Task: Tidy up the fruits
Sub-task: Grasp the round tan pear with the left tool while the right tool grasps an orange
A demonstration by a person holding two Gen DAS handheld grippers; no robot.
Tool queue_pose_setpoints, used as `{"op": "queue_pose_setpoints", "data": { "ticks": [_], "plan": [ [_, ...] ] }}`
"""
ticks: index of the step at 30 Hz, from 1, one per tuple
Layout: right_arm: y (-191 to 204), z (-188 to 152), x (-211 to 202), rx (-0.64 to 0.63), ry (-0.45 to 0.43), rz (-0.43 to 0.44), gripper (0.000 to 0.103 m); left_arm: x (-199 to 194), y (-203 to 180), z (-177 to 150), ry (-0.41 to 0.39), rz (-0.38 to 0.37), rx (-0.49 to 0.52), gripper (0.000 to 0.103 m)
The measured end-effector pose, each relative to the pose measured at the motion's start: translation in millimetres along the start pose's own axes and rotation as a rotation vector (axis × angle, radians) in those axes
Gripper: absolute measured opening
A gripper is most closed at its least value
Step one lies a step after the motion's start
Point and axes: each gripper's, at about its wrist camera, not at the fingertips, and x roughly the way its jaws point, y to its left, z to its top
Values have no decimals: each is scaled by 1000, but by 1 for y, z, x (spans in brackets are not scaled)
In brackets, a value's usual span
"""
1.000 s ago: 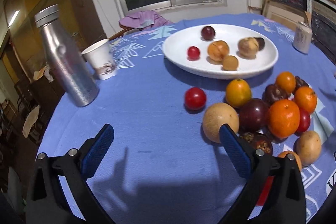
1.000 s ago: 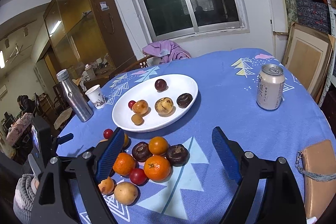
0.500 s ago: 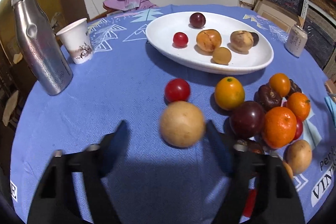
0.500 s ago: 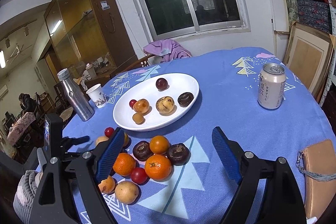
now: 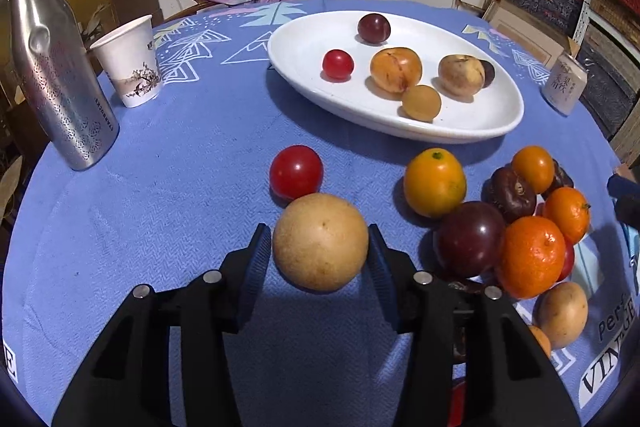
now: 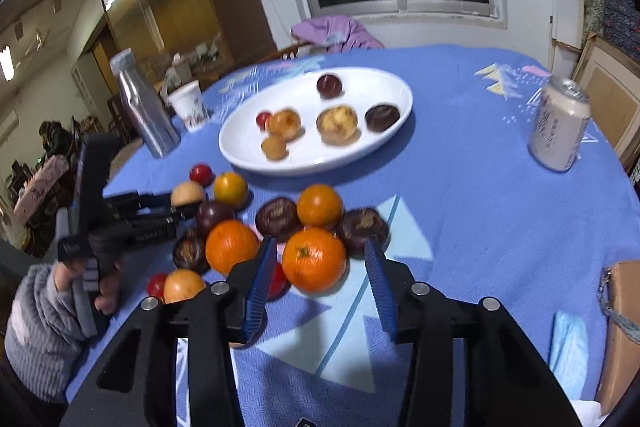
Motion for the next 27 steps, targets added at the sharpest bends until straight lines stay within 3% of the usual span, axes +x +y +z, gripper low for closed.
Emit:
{"op": "queue_pose_setpoints", "data": {
  "ticks": [10,21,22,27],
  "plan": [
    [17,-10,35,-36,46,-71,44,-1,-9,0,-4,56,44,49],
    [16,-4,43,-9,34,-58,45,0,0,1,-1,10,-11,49],
    [14,-4,42,1,37,-49,44,-1,1,1,-5,-3,-19,43],
    [1,0,27,66,7,7,44,-18,5,-2,-69,7,-31,43]
  ]
}}
